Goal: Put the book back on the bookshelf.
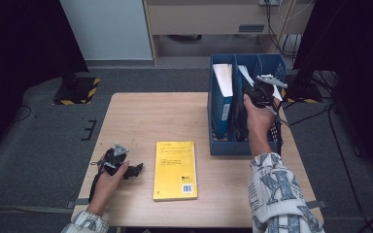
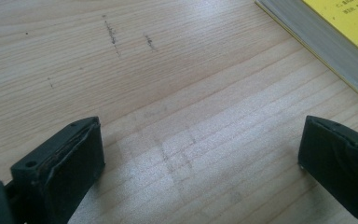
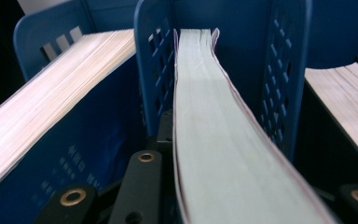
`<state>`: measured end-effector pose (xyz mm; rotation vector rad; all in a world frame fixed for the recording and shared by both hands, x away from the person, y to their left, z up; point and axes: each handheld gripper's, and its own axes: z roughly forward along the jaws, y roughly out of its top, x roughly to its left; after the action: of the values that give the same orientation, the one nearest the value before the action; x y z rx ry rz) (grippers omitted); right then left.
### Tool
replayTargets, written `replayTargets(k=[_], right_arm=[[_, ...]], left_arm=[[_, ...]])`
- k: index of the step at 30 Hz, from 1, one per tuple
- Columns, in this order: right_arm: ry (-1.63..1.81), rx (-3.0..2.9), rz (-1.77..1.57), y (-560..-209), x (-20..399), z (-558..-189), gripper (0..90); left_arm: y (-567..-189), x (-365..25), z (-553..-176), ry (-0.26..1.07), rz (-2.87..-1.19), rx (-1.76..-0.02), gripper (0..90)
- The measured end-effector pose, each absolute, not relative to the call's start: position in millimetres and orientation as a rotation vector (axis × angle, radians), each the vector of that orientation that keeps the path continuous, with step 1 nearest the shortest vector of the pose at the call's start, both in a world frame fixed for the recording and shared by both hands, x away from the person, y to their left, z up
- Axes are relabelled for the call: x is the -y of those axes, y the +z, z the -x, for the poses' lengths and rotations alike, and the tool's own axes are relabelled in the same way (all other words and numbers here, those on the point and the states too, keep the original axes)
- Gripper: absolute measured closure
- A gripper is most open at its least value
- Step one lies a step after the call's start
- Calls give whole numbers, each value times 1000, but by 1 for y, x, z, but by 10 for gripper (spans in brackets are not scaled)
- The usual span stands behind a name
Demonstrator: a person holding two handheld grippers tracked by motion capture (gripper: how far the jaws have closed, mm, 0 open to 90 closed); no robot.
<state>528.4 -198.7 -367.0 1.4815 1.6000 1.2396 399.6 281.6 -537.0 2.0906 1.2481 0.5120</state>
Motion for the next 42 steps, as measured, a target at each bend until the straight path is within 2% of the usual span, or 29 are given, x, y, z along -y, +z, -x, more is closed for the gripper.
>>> replayTargets(k=[17,23,42], right_arm=[[1280,-1593,-1516,-371,189,-505,686],[1329,-1572,-1488,-360,191,-499,650],[1296,-1556,-1548,-353,192,-501,732]], left_arm=[[-537,-281,-399,512,-2088,-1249,0],[-537,-281,-399,512,-2088,-1249,0],[-537,-280,-400,512,-2087,-1248,0]])
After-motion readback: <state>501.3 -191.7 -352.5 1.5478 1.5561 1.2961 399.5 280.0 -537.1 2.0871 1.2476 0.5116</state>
